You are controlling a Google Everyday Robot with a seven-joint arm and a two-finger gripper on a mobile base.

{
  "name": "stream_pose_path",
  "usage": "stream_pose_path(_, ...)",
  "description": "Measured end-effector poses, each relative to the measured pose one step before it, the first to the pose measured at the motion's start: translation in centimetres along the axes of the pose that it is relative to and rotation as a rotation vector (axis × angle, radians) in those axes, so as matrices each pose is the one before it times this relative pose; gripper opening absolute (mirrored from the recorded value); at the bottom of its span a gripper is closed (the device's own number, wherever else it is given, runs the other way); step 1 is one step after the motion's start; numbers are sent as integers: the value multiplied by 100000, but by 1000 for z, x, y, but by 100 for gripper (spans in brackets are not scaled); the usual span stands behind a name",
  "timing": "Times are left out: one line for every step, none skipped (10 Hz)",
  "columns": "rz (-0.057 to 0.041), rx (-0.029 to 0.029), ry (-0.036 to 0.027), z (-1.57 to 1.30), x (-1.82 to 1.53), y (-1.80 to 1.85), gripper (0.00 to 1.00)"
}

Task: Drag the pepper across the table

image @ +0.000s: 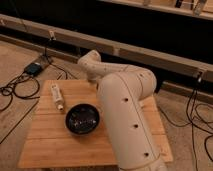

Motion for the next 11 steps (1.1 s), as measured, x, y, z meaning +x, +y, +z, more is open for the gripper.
stream_pose_path(-1,5,-2,-2,0,-2,33)
stream_pose_path(5,0,3,-1,2,0,33)
stream_pose_path(-2,0,-3,-3,-2,1,33)
stream_pose_path(1,16,-20,-15,-6,-7,33)
stream_pose_path(1,-1,8,3,2,1,33)
stream_pose_path(-3,0,-6,-3,-2,0,33)
stream_pose_path(6,3,-3,-2,1,-2,33)
stream_pose_path(-6,-3,-1,2,-2,2,33)
stream_pose_path(5,2,-5,-4,-1,-2,33)
stream_pose_path(-3,5,8,1,3,-1,33)
stream_pose_path(-2,24,-25,-31,-8,-9,33)
